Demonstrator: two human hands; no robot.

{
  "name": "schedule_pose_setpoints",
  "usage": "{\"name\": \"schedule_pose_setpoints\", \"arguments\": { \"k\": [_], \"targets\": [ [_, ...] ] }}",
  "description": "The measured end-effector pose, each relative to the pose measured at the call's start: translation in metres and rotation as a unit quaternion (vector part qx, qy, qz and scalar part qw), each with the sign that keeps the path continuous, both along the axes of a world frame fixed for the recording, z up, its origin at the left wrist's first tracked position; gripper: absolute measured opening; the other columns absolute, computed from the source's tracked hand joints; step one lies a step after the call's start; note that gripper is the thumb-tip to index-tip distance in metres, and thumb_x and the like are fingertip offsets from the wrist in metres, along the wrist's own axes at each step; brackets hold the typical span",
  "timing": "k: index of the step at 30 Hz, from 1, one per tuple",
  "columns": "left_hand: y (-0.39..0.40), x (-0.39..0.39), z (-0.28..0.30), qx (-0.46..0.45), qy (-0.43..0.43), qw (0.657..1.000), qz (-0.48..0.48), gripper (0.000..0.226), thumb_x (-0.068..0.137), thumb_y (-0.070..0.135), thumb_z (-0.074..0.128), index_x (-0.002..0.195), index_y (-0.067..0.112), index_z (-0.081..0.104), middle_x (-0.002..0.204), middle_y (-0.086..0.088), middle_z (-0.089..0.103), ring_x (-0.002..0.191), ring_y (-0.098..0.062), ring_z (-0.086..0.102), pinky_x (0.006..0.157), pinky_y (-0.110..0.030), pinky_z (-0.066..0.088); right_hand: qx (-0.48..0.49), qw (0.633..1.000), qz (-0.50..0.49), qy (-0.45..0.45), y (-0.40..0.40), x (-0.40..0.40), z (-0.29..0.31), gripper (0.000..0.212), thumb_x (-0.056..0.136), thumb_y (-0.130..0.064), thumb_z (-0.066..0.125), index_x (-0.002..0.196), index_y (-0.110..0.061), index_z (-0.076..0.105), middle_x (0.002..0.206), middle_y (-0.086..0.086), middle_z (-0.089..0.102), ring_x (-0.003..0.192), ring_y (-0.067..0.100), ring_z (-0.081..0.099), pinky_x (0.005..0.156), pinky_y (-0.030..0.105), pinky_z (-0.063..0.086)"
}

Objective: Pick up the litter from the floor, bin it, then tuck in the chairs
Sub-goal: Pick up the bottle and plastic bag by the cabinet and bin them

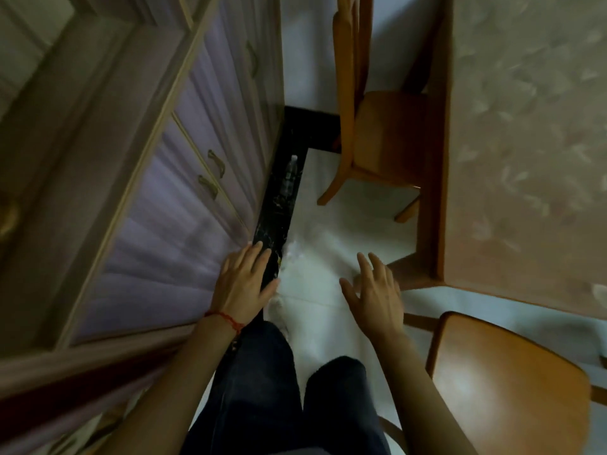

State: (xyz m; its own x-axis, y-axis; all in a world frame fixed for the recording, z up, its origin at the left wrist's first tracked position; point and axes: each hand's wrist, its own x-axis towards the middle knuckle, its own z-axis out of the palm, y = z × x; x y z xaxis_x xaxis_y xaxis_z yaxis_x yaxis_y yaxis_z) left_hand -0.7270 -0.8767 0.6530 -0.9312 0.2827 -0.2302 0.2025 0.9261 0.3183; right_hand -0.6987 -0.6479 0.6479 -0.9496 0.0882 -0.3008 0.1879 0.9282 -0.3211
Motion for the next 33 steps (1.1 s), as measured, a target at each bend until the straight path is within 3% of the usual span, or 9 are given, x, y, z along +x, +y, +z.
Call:
{"name": "schedule_pose_setpoints", "arguments": {
  "k": [8, 14, 18, 21, 33],
  "targets": [
    [-0.017, -0.090, -0.036, 0.005, -0.010, 1.000, -0.009, 0.058, 0.083, 0.040, 0.039, 0.114, -0.005, 0.059, 0.119, -0.026, 0.059, 0.109, -0.040, 0.056, 0.090, -0.052, 0.046, -0.002, 1.000, -0.001, -0.028, -0.015, -0.090, -0.035, 0.059, 0.091, -0.047, 0.043, 0.139, -0.016, 0.026, 0.147, 0.012, 0.031, 0.134, 0.026, 0.029, 0.106, 0.041, 0.030],
    [-0.014, -0.130, -0.093, 0.001, -0.022, 1.000, 0.020, 0.059, 0.083, 0.040, 0.039, 0.114, -0.005, 0.059, 0.118, -0.027, 0.059, 0.109, -0.042, 0.056, 0.087, -0.052, 0.047, -0.022, 0.998, 0.018, -0.056, -0.017, -0.146, -0.094, 0.058, 0.092, -0.046, 0.042, 0.139, -0.016, 0.026, 0.148, 0.012, 0.030, 0.134, 0.027, 0.028, 0.107, 0.041, 0.029],
    [-0.008, -0.155, -0.148, -0.010, -0.017, 0.999, 0.035, 0.050, 0.081, 0.033, 0.059, 0.112, -0.007, 0.059, 0.115, -0.029, 0.060, 0.105, -0.045, 0.058, 0.083, -0.055, 0.048, -0.026, 0.997, 0.039, -0.056, -0.018, -0.182, -0.154, 0.057, 0.091, -0.045, 0.043, 0.138, -0.014, 0.030, 0.145, 0.014, 0.034, 0.132, 0.029, 0.032, 0.105, 0.042, 0.031],
    [-0.001, -0.172, -0.195, -0.008, -0.013, 0.999, 0.039, 0.053, 0.076, 0.021, 0.075, 0.116, -0.008, 0.056, 0.119, -0.030, 0.058, 0.109, -0.047, 0.054, 0.088, -0.057, 0.044, -0.035, 0.997, 0.052, -0.050, -0.020, -0.206, -0.207, 0.056, 0.091, -0.044, 0.044, 0.137, -0.013, 0.032, 0.144, 0.015, 0.037, 0.130, 0.030, 0.035, 0.103, 0.041, 0.033],
    [-0.005, -0.226, -0.398, 0.001, -0.032, 0.998, 0.049, 0.055, 0.078, 0.020, 0.072, 0.122, -0.006, 0.052, 0.125, -0.029, 0.054, 0.118, -0.046, 0.047, 0.096, -0.055, 0.037, -0.084, 0.993, 0.040, -0.076, -0.050, -0.255, -0.449, 0.056, 0.092, -0.042, 0.044, 0.138, -0.013, 0.030, 0.145, 0.013, 0.036, 0.131, 0.028, 0.033, 0.104, 0.039, 0.031]
  ]
}}
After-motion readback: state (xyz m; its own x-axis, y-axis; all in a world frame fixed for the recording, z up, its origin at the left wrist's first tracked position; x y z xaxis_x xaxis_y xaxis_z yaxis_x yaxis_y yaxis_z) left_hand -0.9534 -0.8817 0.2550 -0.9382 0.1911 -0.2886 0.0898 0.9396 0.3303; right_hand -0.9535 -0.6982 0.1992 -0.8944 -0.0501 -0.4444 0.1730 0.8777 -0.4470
